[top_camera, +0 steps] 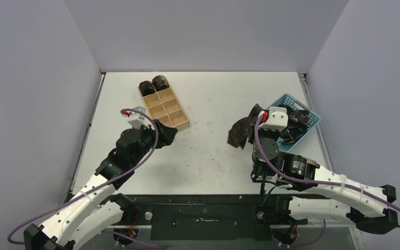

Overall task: Roll the ties
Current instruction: Flatten out the tie at the center of the board.

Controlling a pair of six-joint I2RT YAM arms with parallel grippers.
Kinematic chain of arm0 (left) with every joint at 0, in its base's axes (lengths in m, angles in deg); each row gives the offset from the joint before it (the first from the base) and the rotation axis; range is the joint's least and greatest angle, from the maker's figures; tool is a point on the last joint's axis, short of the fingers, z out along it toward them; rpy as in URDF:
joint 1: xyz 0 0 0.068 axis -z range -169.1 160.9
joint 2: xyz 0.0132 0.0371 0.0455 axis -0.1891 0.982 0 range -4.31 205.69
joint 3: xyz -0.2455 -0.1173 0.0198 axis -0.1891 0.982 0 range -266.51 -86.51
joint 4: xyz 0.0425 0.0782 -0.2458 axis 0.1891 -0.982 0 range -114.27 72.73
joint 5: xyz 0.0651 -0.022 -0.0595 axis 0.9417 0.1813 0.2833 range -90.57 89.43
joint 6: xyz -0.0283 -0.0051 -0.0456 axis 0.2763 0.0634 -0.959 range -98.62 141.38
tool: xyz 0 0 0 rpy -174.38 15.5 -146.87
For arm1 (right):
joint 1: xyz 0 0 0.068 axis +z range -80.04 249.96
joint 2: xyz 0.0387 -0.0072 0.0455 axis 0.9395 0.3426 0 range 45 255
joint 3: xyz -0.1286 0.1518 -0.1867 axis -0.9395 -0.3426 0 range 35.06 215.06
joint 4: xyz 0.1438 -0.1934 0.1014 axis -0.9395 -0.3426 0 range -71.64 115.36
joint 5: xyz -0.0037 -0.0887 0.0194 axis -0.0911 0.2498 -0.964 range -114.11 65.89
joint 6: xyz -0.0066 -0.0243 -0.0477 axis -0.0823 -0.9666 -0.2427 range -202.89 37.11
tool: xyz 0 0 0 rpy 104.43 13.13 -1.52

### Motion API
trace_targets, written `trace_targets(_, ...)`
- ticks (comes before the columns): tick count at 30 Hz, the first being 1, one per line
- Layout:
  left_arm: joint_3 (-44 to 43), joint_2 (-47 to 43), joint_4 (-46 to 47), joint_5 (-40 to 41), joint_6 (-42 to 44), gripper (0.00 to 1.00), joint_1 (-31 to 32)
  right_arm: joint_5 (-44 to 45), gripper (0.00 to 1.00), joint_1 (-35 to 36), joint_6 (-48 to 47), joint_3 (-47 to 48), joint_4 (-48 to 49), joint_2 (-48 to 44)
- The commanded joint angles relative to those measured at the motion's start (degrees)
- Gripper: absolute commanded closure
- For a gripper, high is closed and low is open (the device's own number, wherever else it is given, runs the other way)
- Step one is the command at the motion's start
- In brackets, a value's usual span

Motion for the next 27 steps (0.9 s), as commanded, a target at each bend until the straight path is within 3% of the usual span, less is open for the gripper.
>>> trace_targets(1, -2.7, -1.4, -3.1, 4.1, 1.3, 0.33, -0.2, 15.5, 0.95, 0.3, -2.5, 7.1, -8.9, 8.7)
trace_targets(5, -0.8, -4.8, -6.4, 6.3, -0.6, 0.33, -0.2, 17.4, 0.95, 0.2, -1.0, 10.4, -14.0, 21.5)
trace_targets(9, 1.7, -11.7, -11.8, 11.5, -3.6, 0.32, -0.2, 14.1, 0.95, 0.3, 8.6, 16.3, -25.5, 36.1)
trace_targets(13, 2.9, -18.3, -17.0, 16.6, -5.2, 0.31, -0.2, 12.1, 0.95, 1.7, 5.4, 18.6, -25.4, 50.0)
trace_targets(18, 3.7, -22.8, -22.1, 21.0, -7.5, 0.3, -0.3, 5.6, 0.94, 4.8, -2.1, 18.1, -16.6, 60.1)
trace_targets(19, 3.7, -23.5, -22.8, 21.7, -7.7, 0.3, -0.3, 4.0, 0.9, 6.0, -3.7, 18.1, -14.4, 61.5)
trace_targets(21, 3.4, -24.8, -24.1, 23.7, -7.9, 0.29, -0.2, -1.0, 0.64, 7.6, -6.0, 18.7, -11.0, 63.6)
trace_targets(22, 3.0, -25.3, -24.7, 24.7, -7.9, 0.28, -0.2, -3.1, 0.46, 8.2, -6.2, 19.2, -9.9, 64.1)
trace_targets(24, 2.2, -26.0, -25.5, 27.1, -7.3, 0.27, -0.2, -8.2, 0.24, 8.6, -5.6, 19.7, -7.8, 63.5)
trace_targets(27, 0.8, -26.3, -26.2, 29.1, -5.7, 0.25, -0.2, -14.7, 0.08, 8.6, -4.3, 18.5, -4.7, 59.4)
